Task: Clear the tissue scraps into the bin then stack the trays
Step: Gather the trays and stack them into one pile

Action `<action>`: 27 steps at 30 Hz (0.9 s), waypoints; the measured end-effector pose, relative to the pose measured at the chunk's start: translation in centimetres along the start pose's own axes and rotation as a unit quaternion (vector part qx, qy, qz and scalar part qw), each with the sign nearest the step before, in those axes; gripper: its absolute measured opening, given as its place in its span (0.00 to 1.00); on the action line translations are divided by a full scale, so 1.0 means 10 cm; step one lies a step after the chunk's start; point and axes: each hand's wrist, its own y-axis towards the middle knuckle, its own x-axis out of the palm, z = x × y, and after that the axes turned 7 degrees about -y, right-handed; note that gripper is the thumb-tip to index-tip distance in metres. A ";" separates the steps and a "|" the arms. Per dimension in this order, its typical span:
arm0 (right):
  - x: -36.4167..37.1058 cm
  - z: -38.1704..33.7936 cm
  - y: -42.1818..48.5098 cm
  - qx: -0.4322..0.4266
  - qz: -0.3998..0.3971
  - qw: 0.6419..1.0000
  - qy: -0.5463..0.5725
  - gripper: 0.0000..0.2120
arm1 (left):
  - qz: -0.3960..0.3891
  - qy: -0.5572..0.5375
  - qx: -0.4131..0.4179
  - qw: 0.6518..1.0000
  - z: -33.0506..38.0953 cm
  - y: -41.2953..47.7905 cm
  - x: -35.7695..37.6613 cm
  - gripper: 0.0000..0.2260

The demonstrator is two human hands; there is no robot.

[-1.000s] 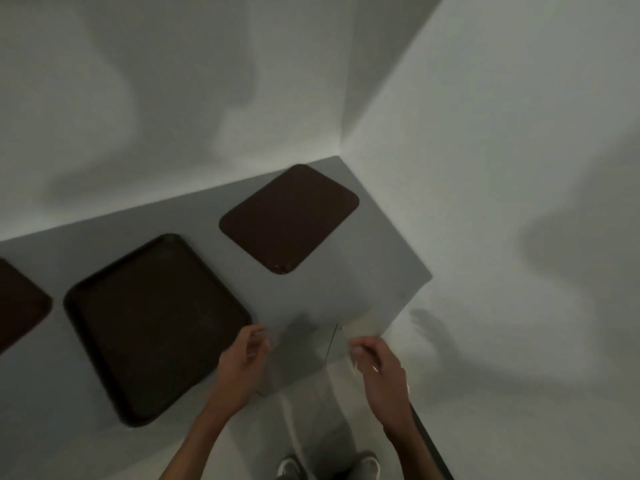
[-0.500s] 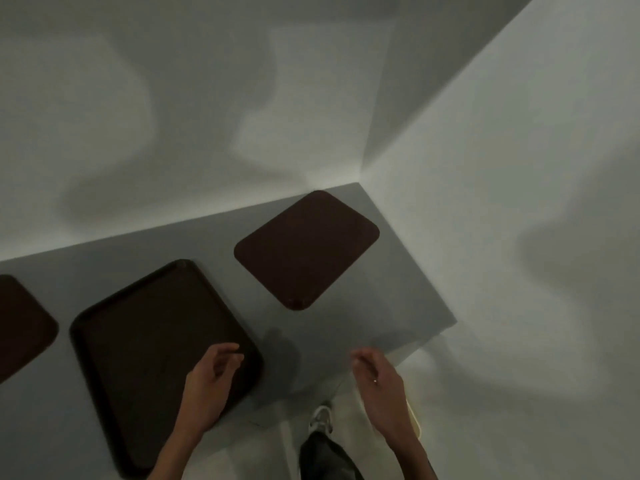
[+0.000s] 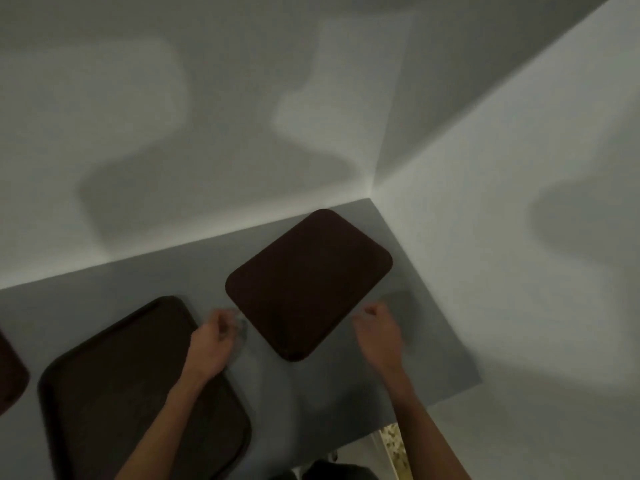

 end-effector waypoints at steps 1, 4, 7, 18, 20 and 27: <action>0.02 -0.06 0.12 -0.005 -0.002 1.000 -0.016 0.15 | -0.004 0.004 -0.002 1.000 0.05 0.15 0.04 0.09; 0.07 -0.26 0.42 -0.024 0.008 0.999 -0.048 0.21 | -0.007 0.010 0.012 1.000 0.23 0.63 0.16 0.12; 0.15 -0.43 0.62 -0.007 0.006 0.998 -0.063 0.26 | -0.012 0.023 0.007 1.000 0.43 1.02 0.28 0.13; 0.54 -0.48 0.88 0.060 -0.050 0.984 -0.159 0.57 | -0.085 0.150 -0.013 0.985 0.52 1.75 0.51 0.35; 0.52 -0.54 0.94 0.072 -0.067 0.982 -0.159 0.59 | -0.105 0.189 -0.013 0.976 0.47 1.78 0.53 0.41; 0.45 -0.69 1.10 0.102 -0.107 0.978 -0.148 0.62 | -0.051 0.205 -0.007 0.977 0.49 1.68 0.61 0.47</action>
